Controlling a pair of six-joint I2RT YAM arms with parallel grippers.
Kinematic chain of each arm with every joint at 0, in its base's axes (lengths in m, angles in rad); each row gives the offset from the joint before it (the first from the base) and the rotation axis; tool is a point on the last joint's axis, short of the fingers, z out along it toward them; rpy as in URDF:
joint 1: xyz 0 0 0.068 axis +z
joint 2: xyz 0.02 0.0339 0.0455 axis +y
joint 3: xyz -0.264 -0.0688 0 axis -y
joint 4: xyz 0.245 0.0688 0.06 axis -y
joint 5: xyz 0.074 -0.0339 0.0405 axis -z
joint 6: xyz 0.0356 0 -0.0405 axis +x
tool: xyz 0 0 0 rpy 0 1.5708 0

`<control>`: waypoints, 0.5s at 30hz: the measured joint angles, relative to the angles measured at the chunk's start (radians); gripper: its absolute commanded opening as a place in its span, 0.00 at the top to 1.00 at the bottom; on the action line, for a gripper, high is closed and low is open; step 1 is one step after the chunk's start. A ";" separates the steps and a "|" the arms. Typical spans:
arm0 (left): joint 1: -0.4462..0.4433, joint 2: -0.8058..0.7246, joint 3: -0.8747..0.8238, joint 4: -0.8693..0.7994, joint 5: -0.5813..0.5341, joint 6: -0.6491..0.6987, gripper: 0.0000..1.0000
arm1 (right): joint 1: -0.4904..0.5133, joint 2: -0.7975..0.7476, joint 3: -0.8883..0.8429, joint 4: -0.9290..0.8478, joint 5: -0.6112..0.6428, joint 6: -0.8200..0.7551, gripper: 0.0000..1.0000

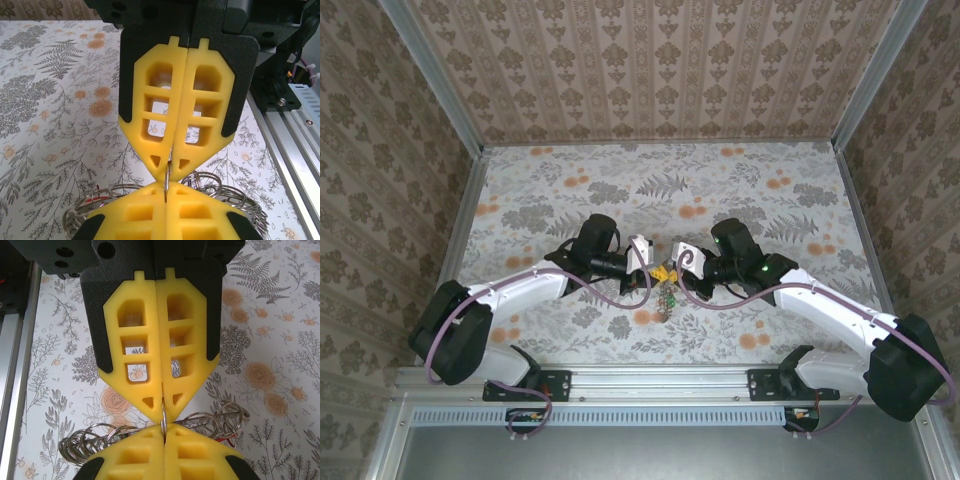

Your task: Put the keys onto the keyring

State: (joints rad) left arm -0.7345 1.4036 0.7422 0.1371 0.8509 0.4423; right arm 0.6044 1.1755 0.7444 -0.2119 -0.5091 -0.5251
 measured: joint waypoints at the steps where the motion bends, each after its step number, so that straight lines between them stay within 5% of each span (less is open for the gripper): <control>1: 0.000 0.000 0.000 0.005 -0.003 0.000 1.00 | 0.000 0.000 0.000 0.001 0.001 0.001 0.87; 7: -0.005 0.000 -0.023 0.066 -0.013 -0.025 1.00 | -0.006 -0.019 -0.023 0.026 0.008 0.005 0.79; 15: -0.005 0.000 -0.049 0.134 -0.013 -0.061 1.00 | -0.006 -0.025 -0.057 0.054 0.024 0.005 0.80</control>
State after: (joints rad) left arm -0.7391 1.4033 0.6933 0.2707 0.8379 0.3809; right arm 0.5987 1.1507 0.6872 -0.1581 -0.4850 -0.5205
